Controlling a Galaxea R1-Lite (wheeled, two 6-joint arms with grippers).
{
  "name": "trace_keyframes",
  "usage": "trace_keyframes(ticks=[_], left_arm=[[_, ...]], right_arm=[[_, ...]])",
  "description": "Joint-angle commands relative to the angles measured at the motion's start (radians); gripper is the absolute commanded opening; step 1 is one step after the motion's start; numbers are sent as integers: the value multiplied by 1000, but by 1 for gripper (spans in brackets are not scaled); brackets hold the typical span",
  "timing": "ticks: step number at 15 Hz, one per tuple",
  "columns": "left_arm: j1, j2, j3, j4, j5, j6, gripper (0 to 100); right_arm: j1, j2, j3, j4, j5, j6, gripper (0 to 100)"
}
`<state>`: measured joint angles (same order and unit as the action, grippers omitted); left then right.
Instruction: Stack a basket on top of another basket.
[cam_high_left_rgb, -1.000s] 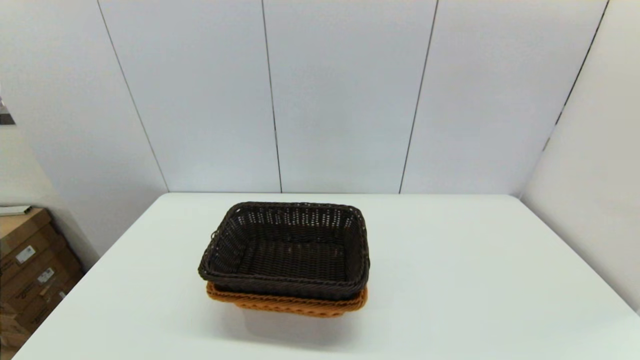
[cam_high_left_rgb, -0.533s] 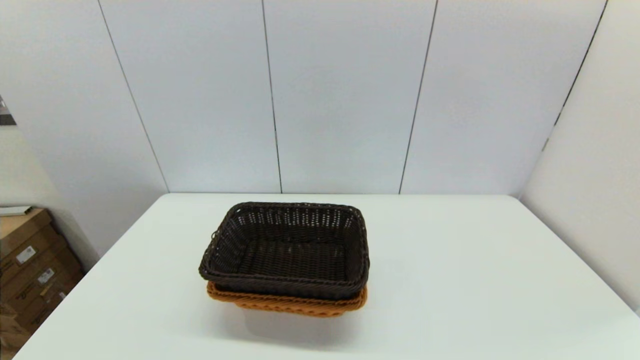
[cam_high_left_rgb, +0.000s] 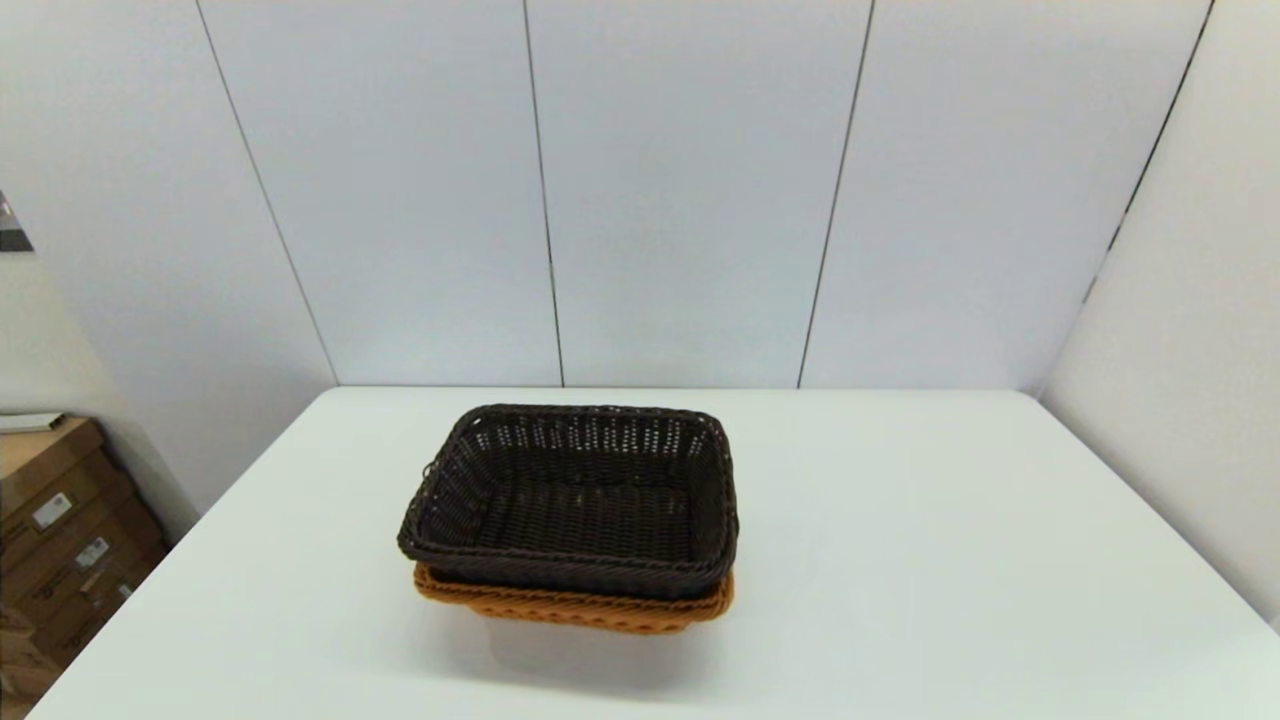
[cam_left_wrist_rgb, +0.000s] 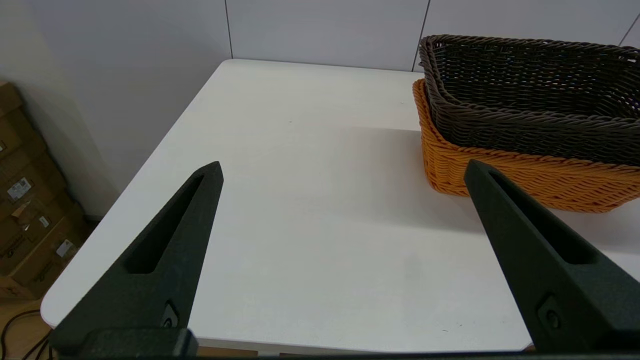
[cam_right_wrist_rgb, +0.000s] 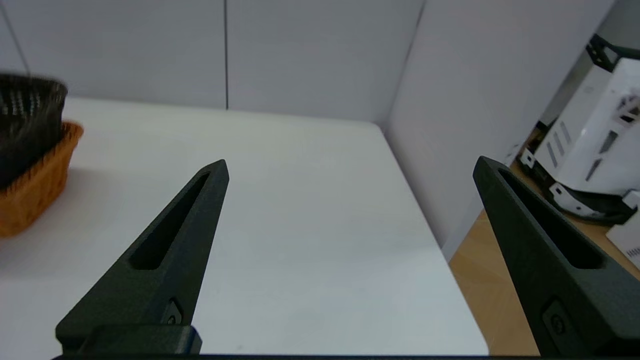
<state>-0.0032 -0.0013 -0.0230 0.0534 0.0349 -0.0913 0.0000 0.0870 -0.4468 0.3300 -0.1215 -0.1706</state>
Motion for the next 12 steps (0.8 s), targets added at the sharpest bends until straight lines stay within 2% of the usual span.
trace_keyframes(ticks=[1,3,6,7,8,9,12], left_arm=[[0,0,0,0,0,-1,100],[0,0,0,0,0,-1,100],[0,0,0,0,0,-1,100],[0,0,0,0,0,-1,100],[0,0,0,0,0,-1,100],[0,0,0,0,0,-1,100],[0,0,0,0,0,-1,100]], right_arm=[[2,-89,286,-255,20,-6,100],[3,-89,428,-405,14,7,100],[2,-89,427,-405,20,66,100],[2,-89,427,-394,37,86,100],[2,-89,435,-384,98,138,100],[3,-89,445,-339,131,161,100],[3,-89,438,-313,121,163,100]])
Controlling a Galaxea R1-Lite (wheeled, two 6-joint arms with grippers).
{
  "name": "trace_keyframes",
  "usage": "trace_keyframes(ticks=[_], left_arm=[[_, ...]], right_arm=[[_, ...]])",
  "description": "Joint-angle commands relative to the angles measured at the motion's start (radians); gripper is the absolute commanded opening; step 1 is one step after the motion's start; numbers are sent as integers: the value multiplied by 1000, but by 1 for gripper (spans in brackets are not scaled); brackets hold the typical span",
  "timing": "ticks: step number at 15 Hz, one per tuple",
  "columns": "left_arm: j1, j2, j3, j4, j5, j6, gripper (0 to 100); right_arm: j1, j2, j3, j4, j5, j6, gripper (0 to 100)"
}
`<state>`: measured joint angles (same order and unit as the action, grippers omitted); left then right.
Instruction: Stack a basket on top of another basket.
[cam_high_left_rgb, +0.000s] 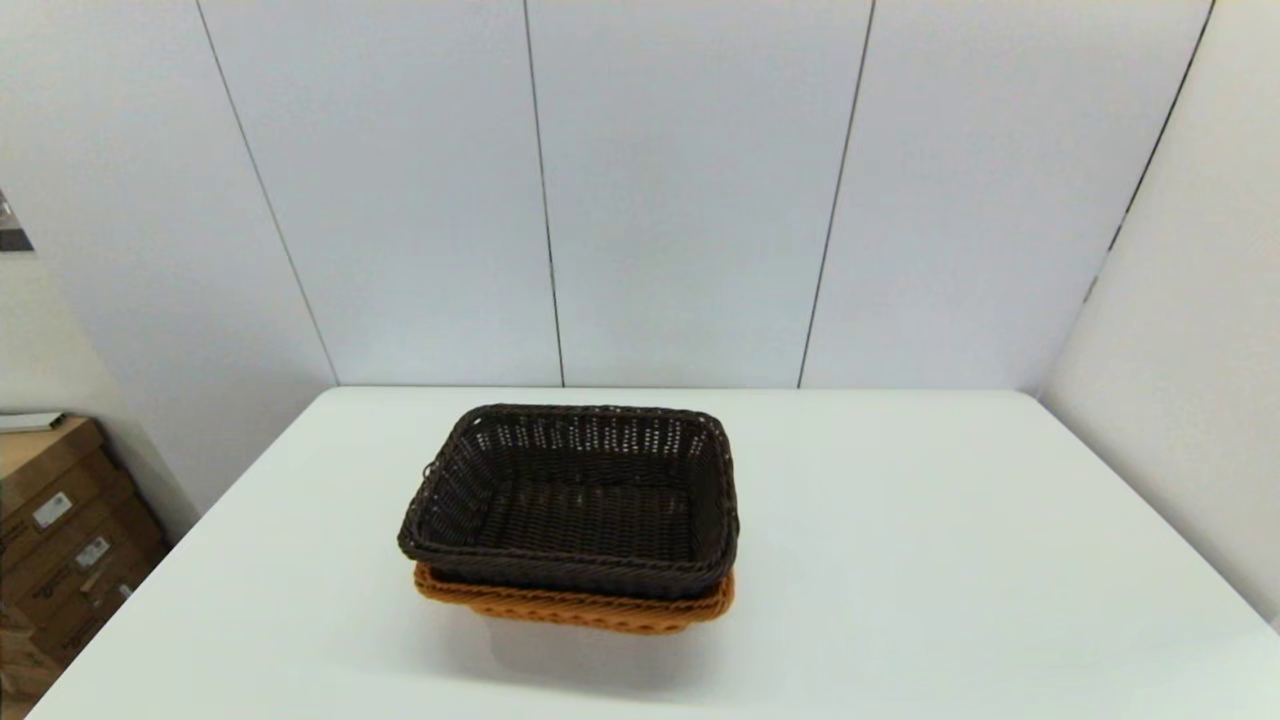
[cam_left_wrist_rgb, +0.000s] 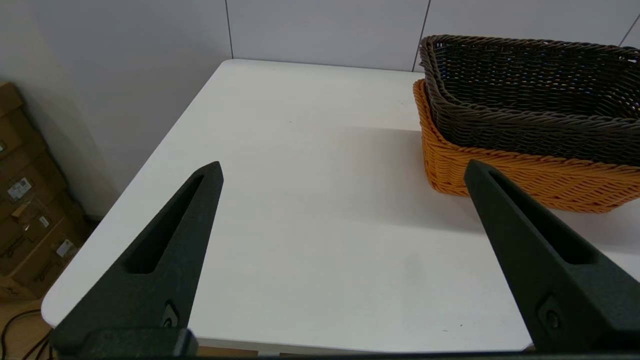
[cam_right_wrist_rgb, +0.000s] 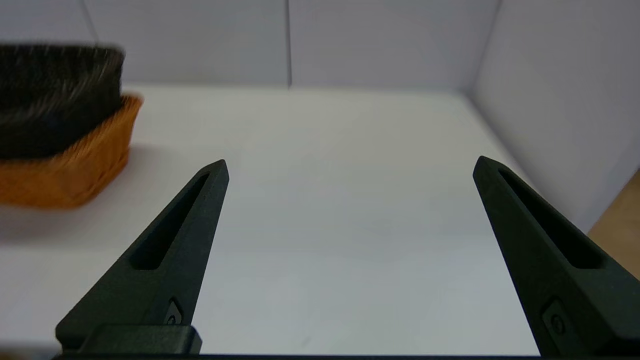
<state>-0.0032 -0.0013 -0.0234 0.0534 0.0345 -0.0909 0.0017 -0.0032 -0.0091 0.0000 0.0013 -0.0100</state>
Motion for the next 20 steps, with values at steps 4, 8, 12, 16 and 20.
trace_keyframes(ticks=[4,8,12,16,20], left_arm=[[0,0,0,0,1,-1,100],[0,0,0,0,1,-1,100],[0,0,0,0,1,-1,100],[0,0,0,0,1,-1,100],[0,0,0,0,1,-1,100]], right_arm=[[0,3,8,-5,-20,33,100],[1,3,6,-3,-20,33,100],[1,2,6,-3,-20,31,100],[1,2,8,-5,-20,33,100],[1,3,8,-6,-20,31,100]])
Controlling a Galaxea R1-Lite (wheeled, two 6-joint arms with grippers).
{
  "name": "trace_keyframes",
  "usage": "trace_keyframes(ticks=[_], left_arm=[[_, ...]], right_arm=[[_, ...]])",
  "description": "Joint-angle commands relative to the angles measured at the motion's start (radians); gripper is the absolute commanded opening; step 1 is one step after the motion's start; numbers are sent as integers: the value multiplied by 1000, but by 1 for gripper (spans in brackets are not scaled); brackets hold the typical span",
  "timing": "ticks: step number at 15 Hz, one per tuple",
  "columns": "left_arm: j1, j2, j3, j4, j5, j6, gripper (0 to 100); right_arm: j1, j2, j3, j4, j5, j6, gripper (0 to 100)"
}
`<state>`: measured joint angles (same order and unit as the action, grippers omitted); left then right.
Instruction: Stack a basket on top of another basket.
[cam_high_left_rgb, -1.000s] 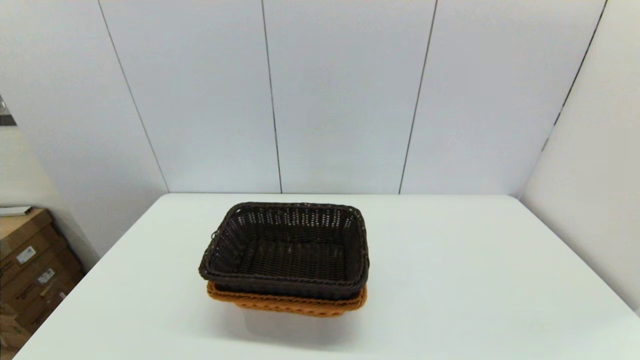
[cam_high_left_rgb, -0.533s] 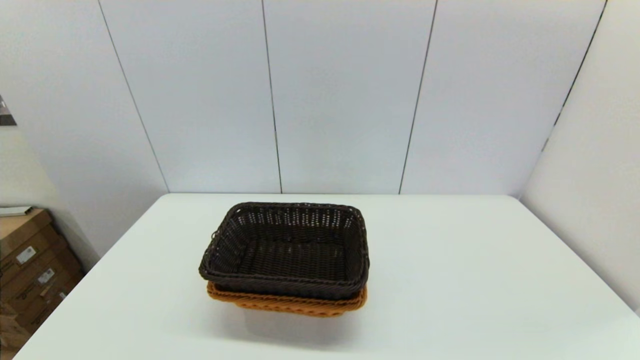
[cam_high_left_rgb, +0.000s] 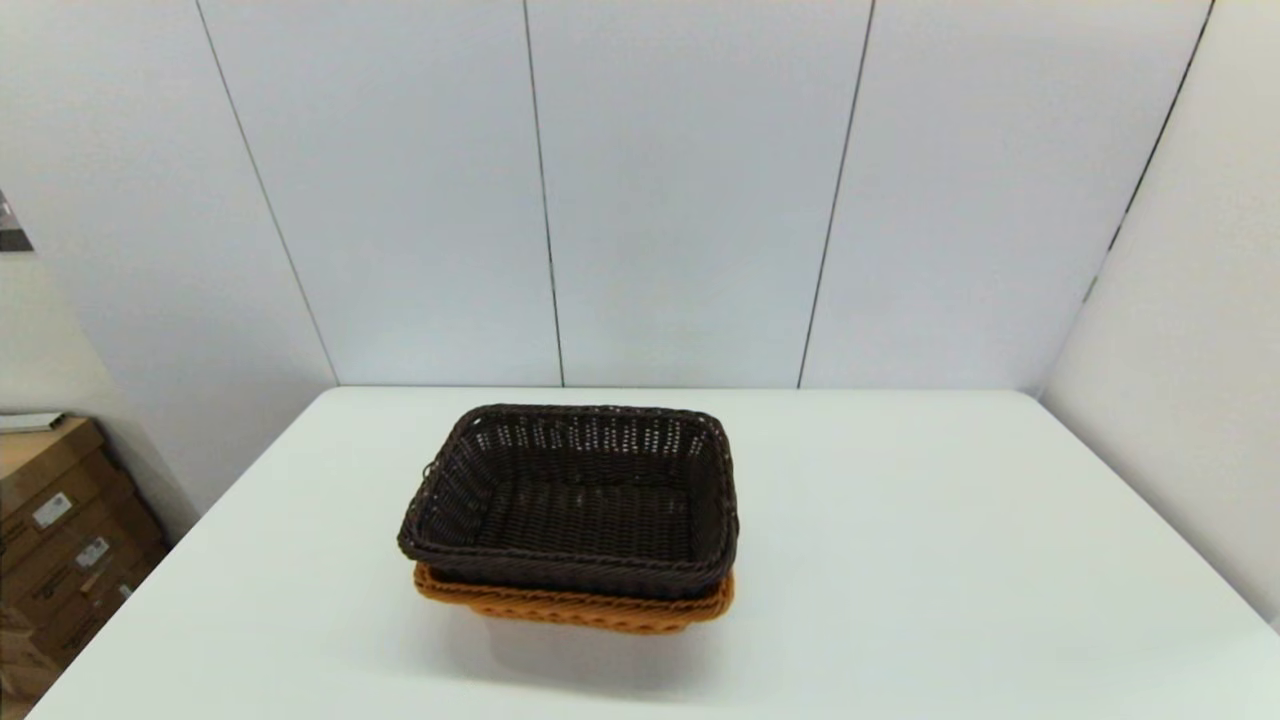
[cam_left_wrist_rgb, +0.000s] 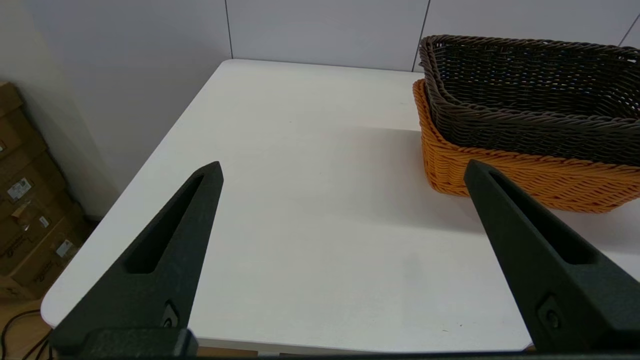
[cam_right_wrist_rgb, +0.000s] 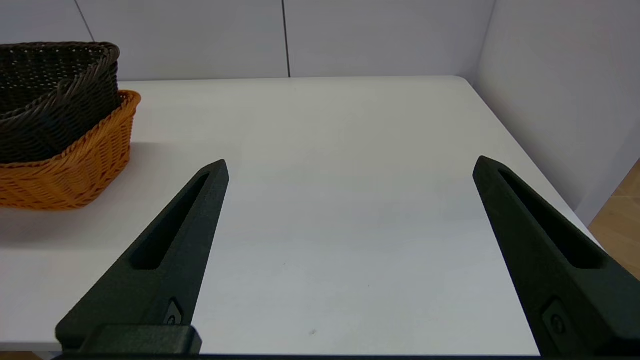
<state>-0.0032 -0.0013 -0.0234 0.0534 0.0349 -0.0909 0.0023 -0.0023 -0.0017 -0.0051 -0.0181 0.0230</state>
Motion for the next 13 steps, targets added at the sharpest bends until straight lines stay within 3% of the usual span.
trace_keyframes(ticks=[1,13], left_arm=[[0,0,0,0,0,-1,100],[0,1,0,0,0,-1,100]], right_arm=[[1,1,0,-1,0,-2,100],[1,2,0,-1,1,-2,100]])
